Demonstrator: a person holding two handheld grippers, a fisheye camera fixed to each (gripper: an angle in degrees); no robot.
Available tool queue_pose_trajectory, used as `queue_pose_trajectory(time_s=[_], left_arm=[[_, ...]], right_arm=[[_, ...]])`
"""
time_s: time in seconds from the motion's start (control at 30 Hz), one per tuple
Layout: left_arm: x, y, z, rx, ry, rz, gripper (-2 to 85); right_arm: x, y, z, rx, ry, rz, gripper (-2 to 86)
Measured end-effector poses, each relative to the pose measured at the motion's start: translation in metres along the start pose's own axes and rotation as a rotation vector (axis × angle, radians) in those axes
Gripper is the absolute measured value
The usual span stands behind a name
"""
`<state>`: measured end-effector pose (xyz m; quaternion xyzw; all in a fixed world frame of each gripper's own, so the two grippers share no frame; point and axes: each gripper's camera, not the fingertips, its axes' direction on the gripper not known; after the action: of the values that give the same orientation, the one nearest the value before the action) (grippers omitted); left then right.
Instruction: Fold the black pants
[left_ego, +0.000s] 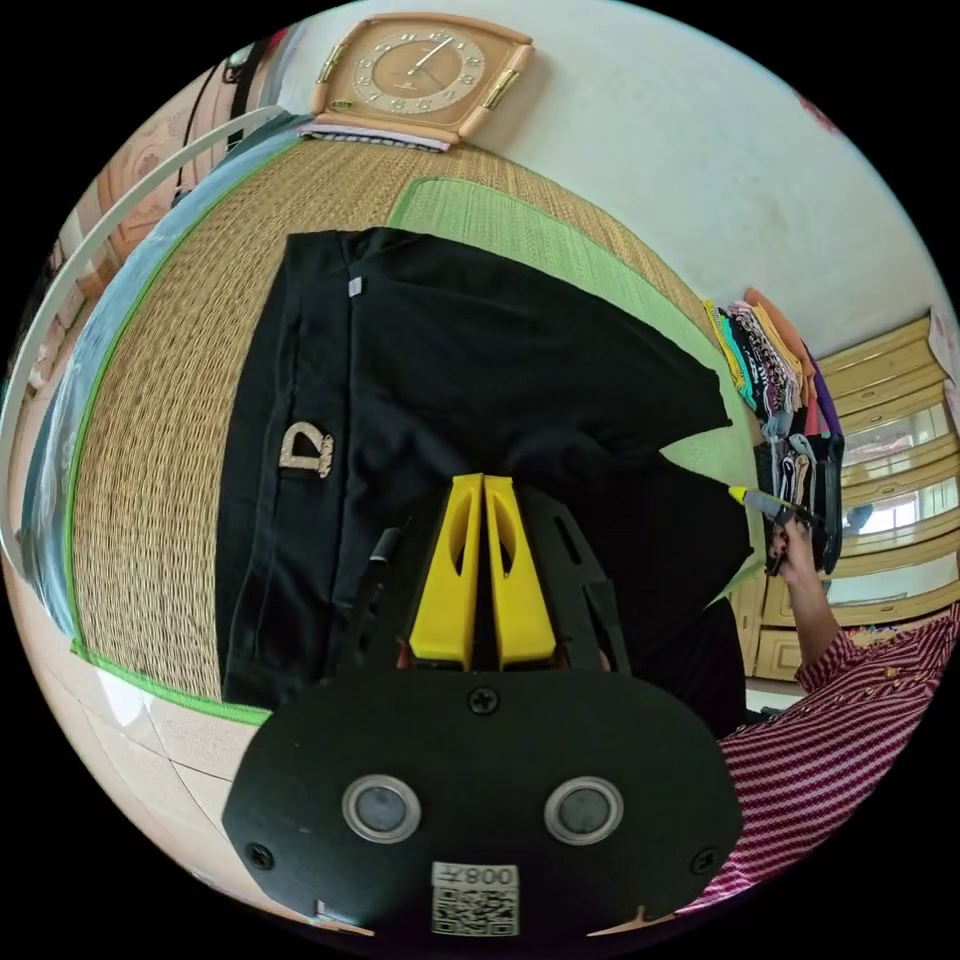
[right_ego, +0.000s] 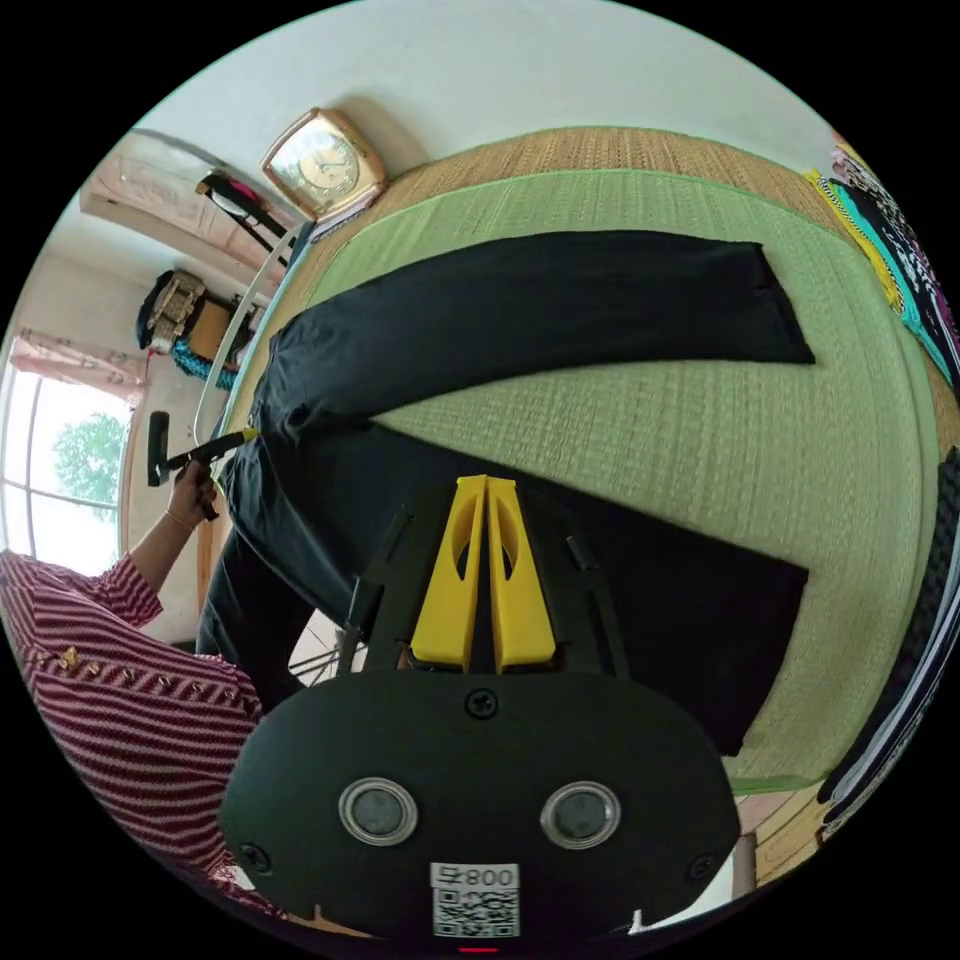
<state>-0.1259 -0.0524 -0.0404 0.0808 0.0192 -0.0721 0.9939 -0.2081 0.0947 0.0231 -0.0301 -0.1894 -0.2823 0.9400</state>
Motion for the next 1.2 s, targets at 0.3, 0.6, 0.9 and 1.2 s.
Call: queue_pose_trajectory(time_s=[0.3, 0.6, 0.9, 1.2], left_arm=[[-0.028, 0.034, -0.021, 0.023, 0.024, 0.009, 0.2], [-0.069, 0.083, -0.036, 0.033, 0.085, -0.028, 0.1], [-0.116, 0.118, -0.054, 0.015, 0.156, -0.096, 0.1], [-0.133, 0.141, -0.088, 0.09, 0.278, 0.017, 0.3]], right_arm=[[-0.029, -0.001, -0.056, -0.04, 0.127, 0.048, 0.0], [-0.084, 0.001, -0.108, -0.086, 0.185, 0.038, 0.0], [-0.113, -0.024, -0.131, -0.197, 0.24, 0.034, 0.1], [-0.108, -0.045, -0.204, -0.202, 0.254, 0.144, 0.1]])
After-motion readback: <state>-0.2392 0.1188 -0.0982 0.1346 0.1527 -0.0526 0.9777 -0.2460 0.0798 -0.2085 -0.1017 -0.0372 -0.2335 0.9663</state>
